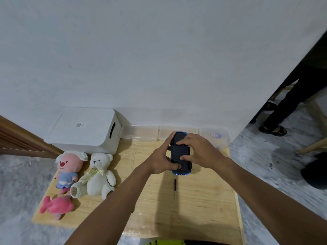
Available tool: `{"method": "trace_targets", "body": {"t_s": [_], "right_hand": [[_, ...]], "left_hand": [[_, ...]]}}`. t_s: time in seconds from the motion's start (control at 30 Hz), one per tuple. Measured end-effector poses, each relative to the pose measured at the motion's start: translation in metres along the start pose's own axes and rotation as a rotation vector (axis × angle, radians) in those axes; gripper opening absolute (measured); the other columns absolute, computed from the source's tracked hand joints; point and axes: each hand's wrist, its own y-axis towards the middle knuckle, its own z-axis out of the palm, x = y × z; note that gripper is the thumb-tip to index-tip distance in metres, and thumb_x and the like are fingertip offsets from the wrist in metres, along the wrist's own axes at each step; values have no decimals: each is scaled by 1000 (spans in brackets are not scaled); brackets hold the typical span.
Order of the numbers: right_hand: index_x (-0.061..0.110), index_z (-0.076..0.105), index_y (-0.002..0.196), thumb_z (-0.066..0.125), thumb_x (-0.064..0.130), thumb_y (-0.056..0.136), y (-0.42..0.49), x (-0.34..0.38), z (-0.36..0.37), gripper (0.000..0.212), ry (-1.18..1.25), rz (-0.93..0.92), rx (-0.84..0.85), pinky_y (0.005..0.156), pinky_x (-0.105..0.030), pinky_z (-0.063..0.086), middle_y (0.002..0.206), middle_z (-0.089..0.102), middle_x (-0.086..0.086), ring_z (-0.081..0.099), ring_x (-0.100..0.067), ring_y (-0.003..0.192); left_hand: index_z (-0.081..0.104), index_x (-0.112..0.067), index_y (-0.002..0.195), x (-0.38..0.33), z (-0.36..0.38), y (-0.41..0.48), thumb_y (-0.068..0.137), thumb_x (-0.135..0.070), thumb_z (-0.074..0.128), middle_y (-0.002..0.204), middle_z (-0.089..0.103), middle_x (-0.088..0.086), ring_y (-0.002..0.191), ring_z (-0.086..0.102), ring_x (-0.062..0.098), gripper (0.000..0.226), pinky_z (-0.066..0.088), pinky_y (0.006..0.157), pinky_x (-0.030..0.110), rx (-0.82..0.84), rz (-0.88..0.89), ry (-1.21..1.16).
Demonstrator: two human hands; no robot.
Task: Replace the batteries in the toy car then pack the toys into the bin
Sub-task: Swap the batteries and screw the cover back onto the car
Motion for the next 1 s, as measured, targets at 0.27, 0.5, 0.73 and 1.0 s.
{"method": "trace_targets", "body": {"t_s": [0.27,0.5,0.73,1.0], "right_hand": [[27,61,132,71,37,89,-5,6,4,46,-69,34,-69,86,-27,48,117,51,11,55,-12,106],[25,59,135,62,43,93,-6,12,9,46,-245,5,-92,82,-35,51,116,55,4,54,-20,104],[30,60,135,62,42,94,-9,14,12,44,-222,57,-157,82,-37,51,121,48,4,47,-20,100],[37,61,127,66,32,93,-6,19,16,35,-65,77,-202,89,-36,50,137,38,5,47,-20,102]], "left_hand": [[8,-57,157,-6,1,2,78,0,82,133,54,-4,71,73,14,123,61,72,27,-4,18,7],[7,-56,157,-4,1,2,79,1,81,134,56,0,75,75,19,122,62,74,29,-25,19,-13],[4,-54,158,-4,2,1,79,0,82,136,55,1,75,74,12,123,61,74,28,-63,42,-42],[4,-55,157,-10,-5,0,80,-1,80,137,55,-1,73,74,13,121,61,71,27,-60,48,-19]]}}
